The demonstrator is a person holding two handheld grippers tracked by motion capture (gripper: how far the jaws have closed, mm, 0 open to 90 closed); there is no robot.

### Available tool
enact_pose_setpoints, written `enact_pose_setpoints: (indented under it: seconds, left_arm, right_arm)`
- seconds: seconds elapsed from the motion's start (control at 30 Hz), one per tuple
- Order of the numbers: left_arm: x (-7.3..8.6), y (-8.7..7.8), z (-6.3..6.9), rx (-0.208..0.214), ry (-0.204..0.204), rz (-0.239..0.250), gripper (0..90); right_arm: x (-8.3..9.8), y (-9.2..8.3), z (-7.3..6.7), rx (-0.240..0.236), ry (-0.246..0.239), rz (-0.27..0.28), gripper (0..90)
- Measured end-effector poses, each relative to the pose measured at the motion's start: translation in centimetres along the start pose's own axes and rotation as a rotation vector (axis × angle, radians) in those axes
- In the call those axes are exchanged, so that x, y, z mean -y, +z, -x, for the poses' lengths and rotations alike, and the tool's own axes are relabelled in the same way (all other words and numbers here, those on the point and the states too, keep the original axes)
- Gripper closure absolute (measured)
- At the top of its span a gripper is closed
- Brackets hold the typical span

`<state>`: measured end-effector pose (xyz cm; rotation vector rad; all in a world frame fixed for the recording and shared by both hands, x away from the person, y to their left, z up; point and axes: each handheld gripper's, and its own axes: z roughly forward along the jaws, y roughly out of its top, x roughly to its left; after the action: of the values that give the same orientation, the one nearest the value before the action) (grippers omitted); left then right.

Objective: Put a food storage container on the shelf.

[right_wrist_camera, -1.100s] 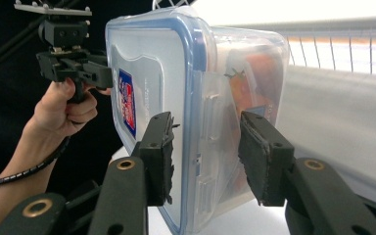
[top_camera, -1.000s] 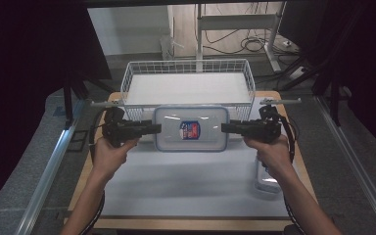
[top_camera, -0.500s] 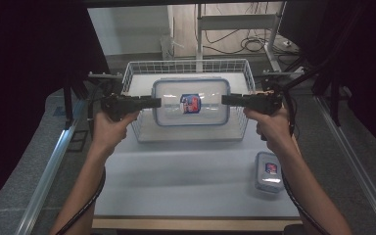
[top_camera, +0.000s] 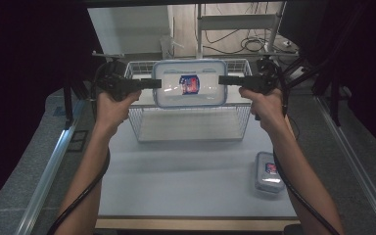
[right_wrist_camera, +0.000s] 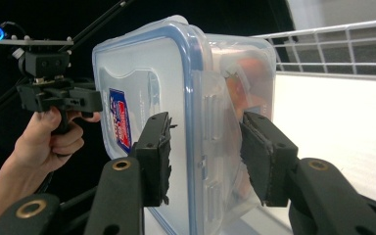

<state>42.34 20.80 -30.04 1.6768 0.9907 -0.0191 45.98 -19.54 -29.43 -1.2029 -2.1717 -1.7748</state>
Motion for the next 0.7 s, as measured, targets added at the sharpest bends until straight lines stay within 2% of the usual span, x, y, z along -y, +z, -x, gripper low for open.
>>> enact_pose_setpoints:
  seconds: [0.2,0.43,0.6,0.7]
  left_arm:
    - [-0.5,0.7,-1.3,0.003,-0.03,0.01,52.5]
    - [-0.6,1.3,-2.2,-0.027,-0.056,0.004,51.1]
    - [-0.8,1.4,-2.3,-0.037,-0.077,0.003,50.9]
    - [-0.8,1.6,-2.0,-0.07,-0.064,0.001,49.0]
  right_arm:
    - [-0.8,0.7,0.6,0.019,0.012,-0.004,54.9]
    - [-0.9,1.8,1.7,0.028,0.047,-0.018,54.8]
    - [-1.1,2.1,2.2,0.011,0.08,-0.013,55.1]
    - [-1.2,2.3,2.4,0.009,0.098,-0.009,55.1]
